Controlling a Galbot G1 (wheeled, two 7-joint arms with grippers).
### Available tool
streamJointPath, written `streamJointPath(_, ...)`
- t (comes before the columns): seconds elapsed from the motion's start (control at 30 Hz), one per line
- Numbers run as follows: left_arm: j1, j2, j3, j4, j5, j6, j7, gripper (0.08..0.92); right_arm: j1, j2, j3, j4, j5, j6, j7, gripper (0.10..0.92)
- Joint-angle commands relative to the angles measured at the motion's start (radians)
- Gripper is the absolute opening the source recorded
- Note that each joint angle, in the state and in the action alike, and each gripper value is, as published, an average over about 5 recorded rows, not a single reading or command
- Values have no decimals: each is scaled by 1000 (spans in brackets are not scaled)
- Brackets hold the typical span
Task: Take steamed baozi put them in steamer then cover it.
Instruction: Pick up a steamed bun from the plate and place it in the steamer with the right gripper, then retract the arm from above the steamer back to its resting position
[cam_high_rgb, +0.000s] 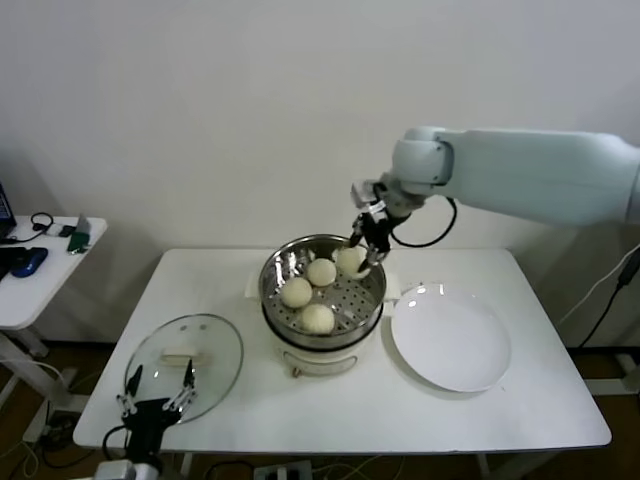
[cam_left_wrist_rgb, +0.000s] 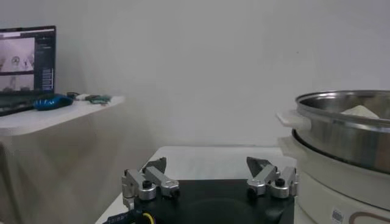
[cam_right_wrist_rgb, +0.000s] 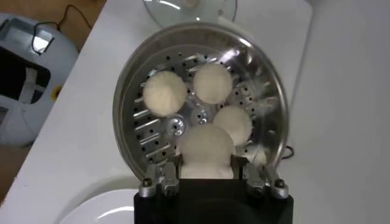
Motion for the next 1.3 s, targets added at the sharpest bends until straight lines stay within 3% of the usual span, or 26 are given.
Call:
streamJointPath(0.03, -1, -2, 0, 4, -2, 0, 0, 823, -204, 32, 32, -40, -110, -43, 81, 561)
streamJointPath(0.47, 1, -2, 1, 3, 1, 2, 1, 823, -273, 32, 91, -100, -142, -37, 87, 589)
streamJointPath(0.73, -3, 0, 1, -9, 4, 11, 2, 823, -126, 6, 86, -99, 2, 23, 8, 780)
streamJointPath(0.93, -7, 3, 6, -24, 4, 17, 13, 823, -23, -96, 129, -107, 171, 38, -8, 822)
streamJointPath(1.0, -7, 6, 7, -28, 2, 11, 19, 823, -44, -154, 201, -101, 253, 16, 93, 822)
streamJointPath(1.1, -13, 7, 10, -26, 5, -1, 22, 823, -182, -256, 416, -57, 345, -8, 385, 823)
streamJointPath(1.2, -21, 7, 14, -17, 8, -5, 22, 823, -347, -352, 591, -9, 327, 21, 663, 823)
streamJointPath(1.3, -26, 14, 17, -8, 12, -6, 23, 823, -484, -442, 720, 28, 271, 44, 794, 823)
